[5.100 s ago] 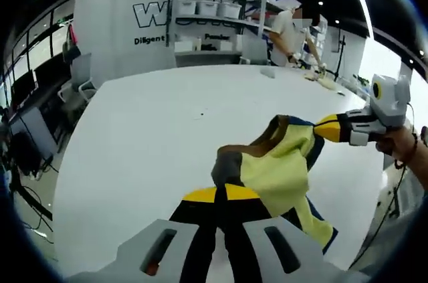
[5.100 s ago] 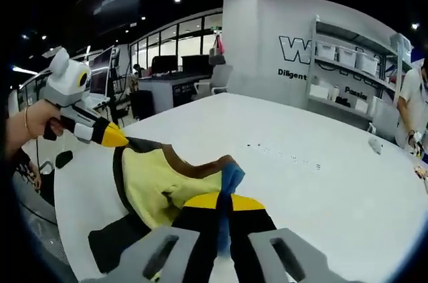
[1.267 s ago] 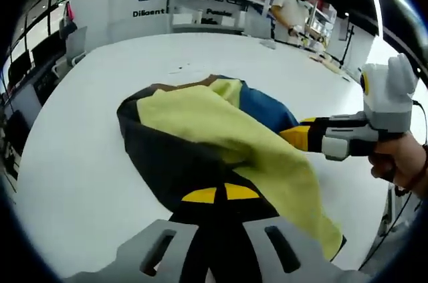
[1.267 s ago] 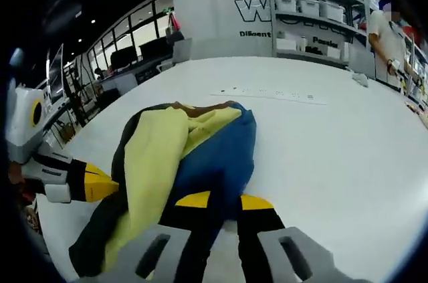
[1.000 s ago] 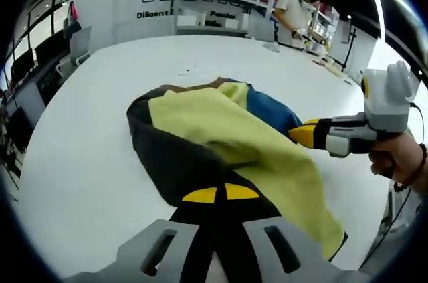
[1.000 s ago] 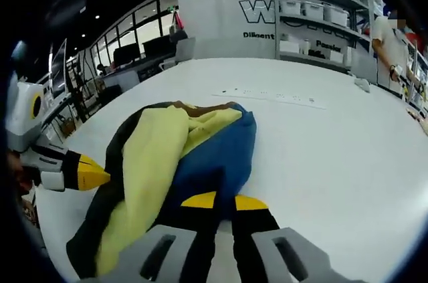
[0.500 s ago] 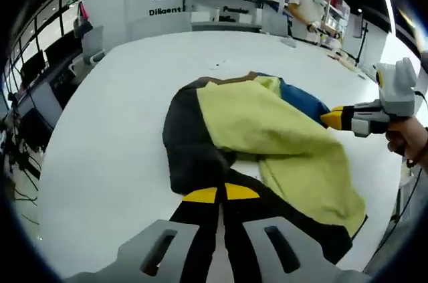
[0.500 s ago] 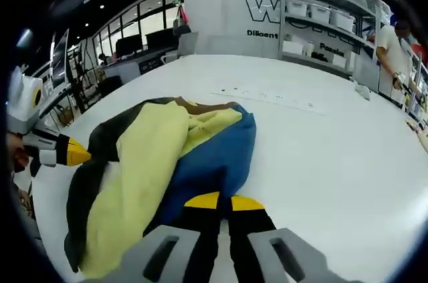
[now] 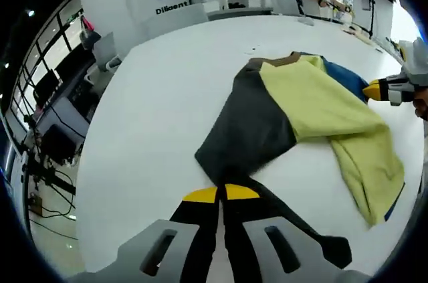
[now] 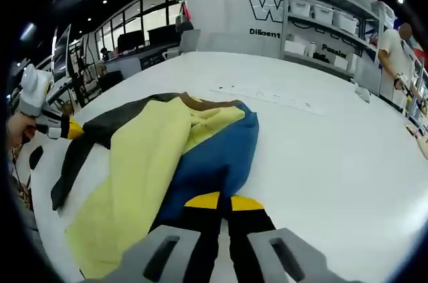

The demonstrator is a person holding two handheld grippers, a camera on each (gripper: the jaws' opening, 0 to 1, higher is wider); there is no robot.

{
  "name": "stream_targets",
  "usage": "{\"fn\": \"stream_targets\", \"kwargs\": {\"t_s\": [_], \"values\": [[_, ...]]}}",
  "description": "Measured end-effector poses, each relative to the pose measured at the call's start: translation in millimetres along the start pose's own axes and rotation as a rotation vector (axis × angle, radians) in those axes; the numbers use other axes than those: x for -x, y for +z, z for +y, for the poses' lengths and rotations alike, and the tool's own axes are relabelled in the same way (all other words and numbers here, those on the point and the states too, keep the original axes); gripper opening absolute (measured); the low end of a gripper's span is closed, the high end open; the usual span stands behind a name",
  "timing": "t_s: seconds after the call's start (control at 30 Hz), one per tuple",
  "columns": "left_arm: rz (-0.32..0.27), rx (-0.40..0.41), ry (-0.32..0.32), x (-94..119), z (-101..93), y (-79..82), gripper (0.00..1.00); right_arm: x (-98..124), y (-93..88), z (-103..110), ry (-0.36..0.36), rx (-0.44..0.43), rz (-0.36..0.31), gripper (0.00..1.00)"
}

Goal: Fold the garment on the visible template until the final outline fits inside the template.

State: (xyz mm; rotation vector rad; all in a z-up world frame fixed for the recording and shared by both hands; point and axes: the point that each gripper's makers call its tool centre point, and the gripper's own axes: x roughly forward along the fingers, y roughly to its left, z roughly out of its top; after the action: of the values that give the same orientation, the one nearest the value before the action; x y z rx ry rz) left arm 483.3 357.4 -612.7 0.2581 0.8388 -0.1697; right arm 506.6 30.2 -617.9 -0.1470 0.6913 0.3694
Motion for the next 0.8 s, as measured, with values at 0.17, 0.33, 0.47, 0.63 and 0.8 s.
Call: {"fn": "stream_targets", "kwargs": {"t_s": [0.17,0.33,0.47,0.63,0.8], "values": [[0.036,-0.04,0.033,-8.1,23.7,1.6,0.0,0.9,-1.3,-2.0,0.002,0.006,0.009,0.0],[0.051,-0.073,0.037,-14.5,33.0,5.3,0.0,2.2,-1.8,-3.1,0.017,0.025,0.008,0.0],[0.064,-0.086,0.053,-21.0,41.6,6.6,0.0,3.9,-3.4,-7.8,0.013,0.024,0.016,0.0],[0.076,-0.088,0.066,-27.3,54.8,12.6,0.0,6.3,-4.4,-16.2,0.011,0.027,0.028,0.0],[0.085,-0.147,0.091,-31.4,63.4,26.1,0.0,9.1,-3.1,-16.7,0.022,0.05,0.035,0.0]]}}
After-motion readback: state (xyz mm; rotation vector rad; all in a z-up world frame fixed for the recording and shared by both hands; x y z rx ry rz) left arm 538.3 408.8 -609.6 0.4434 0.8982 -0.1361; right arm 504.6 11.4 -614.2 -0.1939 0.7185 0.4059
